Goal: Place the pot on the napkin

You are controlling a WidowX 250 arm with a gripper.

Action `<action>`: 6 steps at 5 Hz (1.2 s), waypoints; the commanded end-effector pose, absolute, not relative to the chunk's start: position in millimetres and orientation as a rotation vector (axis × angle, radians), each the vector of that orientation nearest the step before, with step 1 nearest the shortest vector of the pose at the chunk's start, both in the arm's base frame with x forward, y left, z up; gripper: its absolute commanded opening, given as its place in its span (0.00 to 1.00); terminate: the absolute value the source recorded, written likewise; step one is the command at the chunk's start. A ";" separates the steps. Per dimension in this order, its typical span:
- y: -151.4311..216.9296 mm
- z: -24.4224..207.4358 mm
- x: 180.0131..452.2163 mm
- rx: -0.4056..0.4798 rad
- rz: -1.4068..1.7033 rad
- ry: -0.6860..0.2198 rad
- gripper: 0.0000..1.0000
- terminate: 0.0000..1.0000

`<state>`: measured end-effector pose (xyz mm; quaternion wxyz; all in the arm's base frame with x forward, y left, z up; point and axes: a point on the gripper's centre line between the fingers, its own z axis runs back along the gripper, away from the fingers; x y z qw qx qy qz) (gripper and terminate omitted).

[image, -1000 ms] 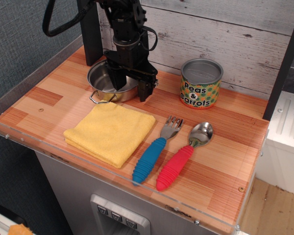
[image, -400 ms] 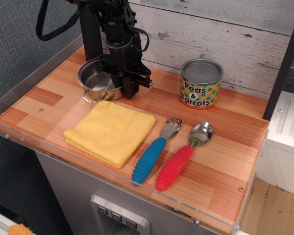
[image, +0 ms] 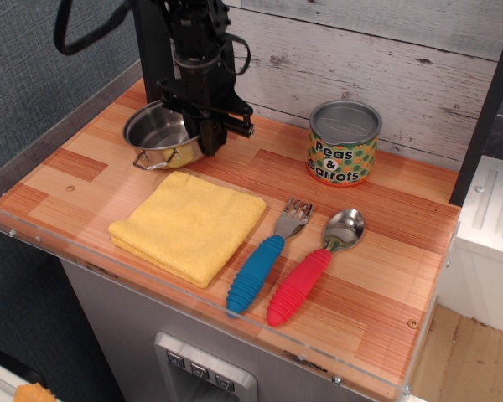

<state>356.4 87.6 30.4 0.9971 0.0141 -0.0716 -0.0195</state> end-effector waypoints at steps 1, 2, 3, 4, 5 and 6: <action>81.5 79.5 350.1 0.086 -0.036 -0.190 0.00 0.00; 71.8 81.6 342.8 0.094 -0.041 -0.194 0.00 0.00; 58.0 84.7 329.2 0.079 -0.024 -0.209 0.00 0.00; 38.8 86.3 312.2 0.074 -0.034 -0.220 0.00 0.00; 23.4 80.0 299.3 0.091 -0.075 -0.230 0.00 0.00; 16.0 74.2 289.0 0.121 -0.097 -0.235 0.00 0.00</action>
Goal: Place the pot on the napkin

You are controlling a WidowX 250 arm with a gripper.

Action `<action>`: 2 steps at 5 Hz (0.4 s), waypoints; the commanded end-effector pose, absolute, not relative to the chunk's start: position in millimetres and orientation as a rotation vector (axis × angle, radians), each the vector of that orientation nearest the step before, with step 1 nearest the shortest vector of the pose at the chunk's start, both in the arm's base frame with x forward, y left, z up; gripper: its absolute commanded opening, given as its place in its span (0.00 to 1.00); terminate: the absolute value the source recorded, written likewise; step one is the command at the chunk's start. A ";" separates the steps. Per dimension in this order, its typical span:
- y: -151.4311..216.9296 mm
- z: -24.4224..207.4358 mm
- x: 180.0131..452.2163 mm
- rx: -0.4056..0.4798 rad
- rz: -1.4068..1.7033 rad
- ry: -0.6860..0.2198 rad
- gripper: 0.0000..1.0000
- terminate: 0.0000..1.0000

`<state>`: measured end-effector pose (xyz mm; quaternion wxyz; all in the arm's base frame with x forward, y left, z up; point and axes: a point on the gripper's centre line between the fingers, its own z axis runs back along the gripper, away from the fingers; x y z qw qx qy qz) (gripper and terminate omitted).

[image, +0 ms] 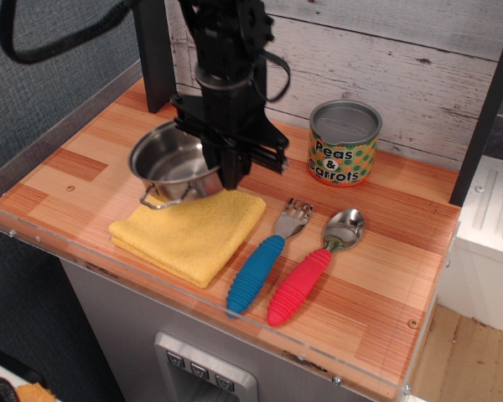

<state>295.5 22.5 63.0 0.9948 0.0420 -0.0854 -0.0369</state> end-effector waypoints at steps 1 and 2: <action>11.0 70.1 278.4 0.162 -0.111 -0.235 0.00 0.00; 11.8 63.7 273.1 0.177 -0.110 -0.209 0.00 0.00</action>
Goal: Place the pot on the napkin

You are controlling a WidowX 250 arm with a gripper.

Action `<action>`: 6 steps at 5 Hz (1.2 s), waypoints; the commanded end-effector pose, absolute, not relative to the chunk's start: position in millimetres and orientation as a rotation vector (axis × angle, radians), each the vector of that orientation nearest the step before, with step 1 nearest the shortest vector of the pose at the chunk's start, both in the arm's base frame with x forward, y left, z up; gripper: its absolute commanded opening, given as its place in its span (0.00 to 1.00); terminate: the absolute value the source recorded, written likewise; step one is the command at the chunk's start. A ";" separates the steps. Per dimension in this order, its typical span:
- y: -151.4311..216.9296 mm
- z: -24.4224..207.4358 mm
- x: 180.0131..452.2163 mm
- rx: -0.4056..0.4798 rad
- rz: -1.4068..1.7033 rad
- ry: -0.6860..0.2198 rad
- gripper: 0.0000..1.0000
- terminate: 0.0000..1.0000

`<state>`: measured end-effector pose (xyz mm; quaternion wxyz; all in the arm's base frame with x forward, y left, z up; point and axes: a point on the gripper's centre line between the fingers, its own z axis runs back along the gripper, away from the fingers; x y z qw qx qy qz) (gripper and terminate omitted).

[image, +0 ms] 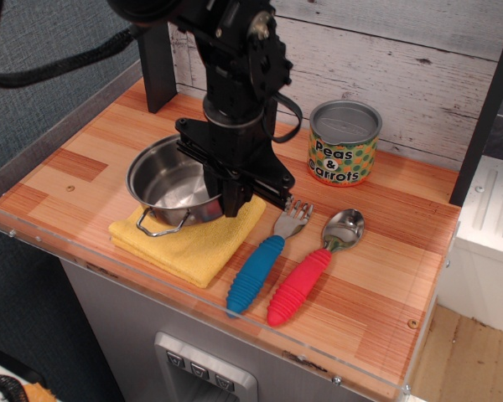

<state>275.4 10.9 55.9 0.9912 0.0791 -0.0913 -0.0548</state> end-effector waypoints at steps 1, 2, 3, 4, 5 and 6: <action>11.2 50.1 273.1 0.186 -0.133 -0.185 0.00 0.00; 8.2 35.4 277.9 0.168 -0.168 -0.181 0.00 0.00; 6.6 27.3 278.0 0.166 -0.184 -0.157 0.00 0.00; 5.4 24.9 276.9 0.156 -0.190 -0.143 0.00 0.00; 4.2 28.7 277.0 0.124 -0.190 -0.155 1.00 0.00; 2.2 39.4 275.1 0.057 -0.168 -0.210 1.00 0.00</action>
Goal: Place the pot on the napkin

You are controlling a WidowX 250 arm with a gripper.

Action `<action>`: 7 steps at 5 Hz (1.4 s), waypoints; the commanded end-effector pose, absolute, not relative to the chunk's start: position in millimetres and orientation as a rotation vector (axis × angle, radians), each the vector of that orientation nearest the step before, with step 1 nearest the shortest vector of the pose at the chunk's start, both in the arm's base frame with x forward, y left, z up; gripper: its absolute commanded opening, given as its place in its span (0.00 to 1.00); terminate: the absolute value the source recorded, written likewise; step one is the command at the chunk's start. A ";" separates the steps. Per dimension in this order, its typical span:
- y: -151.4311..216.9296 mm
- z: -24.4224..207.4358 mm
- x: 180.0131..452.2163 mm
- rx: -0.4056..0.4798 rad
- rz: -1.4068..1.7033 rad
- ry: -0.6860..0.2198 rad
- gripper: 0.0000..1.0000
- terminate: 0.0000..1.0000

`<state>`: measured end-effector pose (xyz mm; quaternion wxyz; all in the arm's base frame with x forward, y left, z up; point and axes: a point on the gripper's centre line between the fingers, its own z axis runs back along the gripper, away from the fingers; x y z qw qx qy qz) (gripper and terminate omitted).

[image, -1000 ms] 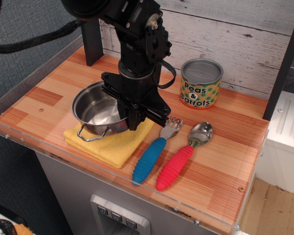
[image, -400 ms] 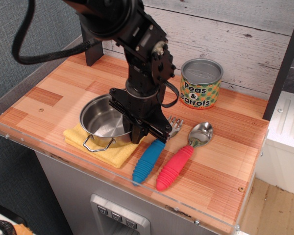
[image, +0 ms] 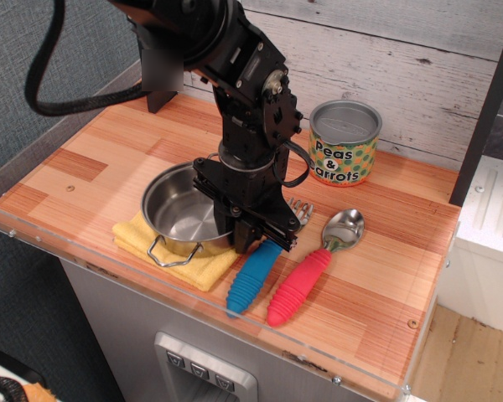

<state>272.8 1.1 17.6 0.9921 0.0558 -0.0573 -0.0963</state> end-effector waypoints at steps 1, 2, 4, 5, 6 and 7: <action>1.8 53.3 274.8 0.033 -0.111 -0.224 1.00 0.00; 3.3 66.5 276.4 0.037 -0.109 -0.254 1.00 0.00; 9.3 90.2 286.4 0.017 -0.079 -0.283 1.00 0.00; 13.0 102.3 297.9 0.027 -0.050 -0.272 1.00 0.00; 22.3 112.7 306.5 0.012 0.009 -0.265 1.00 0.00; 41.0 121.0 308.1 0.015 0.065 -0.272 1.00 0.00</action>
